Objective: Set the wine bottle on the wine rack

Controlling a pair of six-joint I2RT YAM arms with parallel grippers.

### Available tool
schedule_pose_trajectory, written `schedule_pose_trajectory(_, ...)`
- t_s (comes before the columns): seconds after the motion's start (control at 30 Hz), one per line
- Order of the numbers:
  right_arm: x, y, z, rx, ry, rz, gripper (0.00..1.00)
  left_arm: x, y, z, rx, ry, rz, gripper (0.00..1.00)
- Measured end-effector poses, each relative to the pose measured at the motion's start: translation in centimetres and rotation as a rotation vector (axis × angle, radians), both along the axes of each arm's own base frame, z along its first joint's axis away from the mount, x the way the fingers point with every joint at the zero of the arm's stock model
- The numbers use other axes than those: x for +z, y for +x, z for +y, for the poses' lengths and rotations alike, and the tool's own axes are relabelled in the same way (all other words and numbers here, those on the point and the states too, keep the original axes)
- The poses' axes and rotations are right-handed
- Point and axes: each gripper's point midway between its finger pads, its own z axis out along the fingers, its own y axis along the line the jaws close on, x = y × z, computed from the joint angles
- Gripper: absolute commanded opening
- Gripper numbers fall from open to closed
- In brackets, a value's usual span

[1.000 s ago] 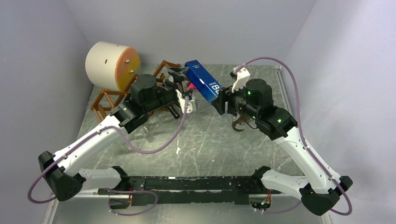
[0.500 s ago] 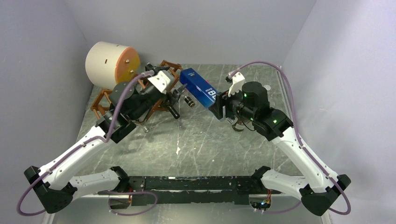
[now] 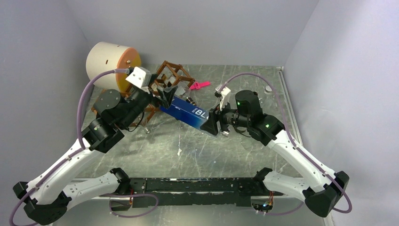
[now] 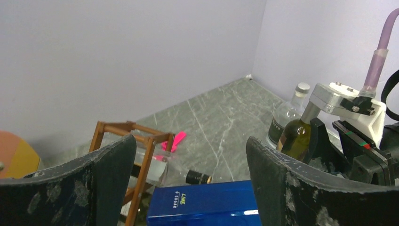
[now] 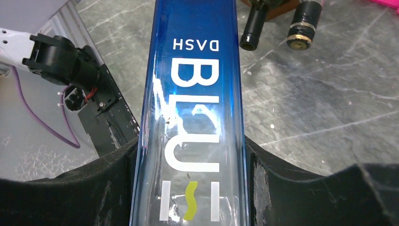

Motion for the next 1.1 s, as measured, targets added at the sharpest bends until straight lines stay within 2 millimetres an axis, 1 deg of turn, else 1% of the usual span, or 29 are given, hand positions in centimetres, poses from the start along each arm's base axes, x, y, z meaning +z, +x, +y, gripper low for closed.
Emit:
schedule_pose_trajectory(0.13, -0.4, -0.1, 1.3, 0.030, 0.009, -0.002, 0.00, -1.2, -0.3, 0.9, 0.026, 0.010, 0.036, 0.91)
schedule_pose_trajectory(0.33, -1.8, -0.3, 3.5, 0.060, -0.019, 0.005, 0.00, -4.8, -0.9, 2.6, 0.069, 0.035, 0.065, 0.90)
schedule_pose_trajectory(0.4, -2.5, -0.4, 4.0, 0.066, -0.040, 0.011, 0.00, -5.2, -0.9, 3.0, 0.086, 0.039, 0.069, 0.90)
schedule_pose_trajectory(0.53, -4.2, -0.5, 4.8, 0.060, -0.096, 0.022, 0.00, -4.9, -0.5, 3.9, 0.138, 0.025, 0.061, 0.90)
schedule_pose_trajectory(0.63, -5.1, -0.4, 5.3, 0.042, -0.126, 0.021, 0.00, -4.5, -0.4, 4.7, 0.180, 0.008, 0.054, 0.90)
schedule_pose_trajectory(0.77, -6.0, 0.3, 6.3, 0.005, -0.136, 0.025, 0.00, -4.3, -0.2, 6.2, 0.249, -0.015, 0.044, 0.90)
schedule_pose_trajectory(0.93, -5.9, 1.7, 7.1, -0.063, -0.107, 0.019, 0.00, -4.4, 0.1, 7.9, 0.337, -0.029, 0.047, 0.90)
schedule_pose_trajectory(1.03, -5.7, 2.5, 7.4, -0.103, -0.082, 0.017, 0.00, -4.1, 0.1, 8.5, 0.366, -0.043, 0.042, 0.90)
schedule_pose_trajectory(1.1, -5.9, 2.7, 7.7, -0.119, -0.072, 0.030, 0.00, -4.1, 0.1, 8.6, 0.370, -0.047, 0.041, 0.90)
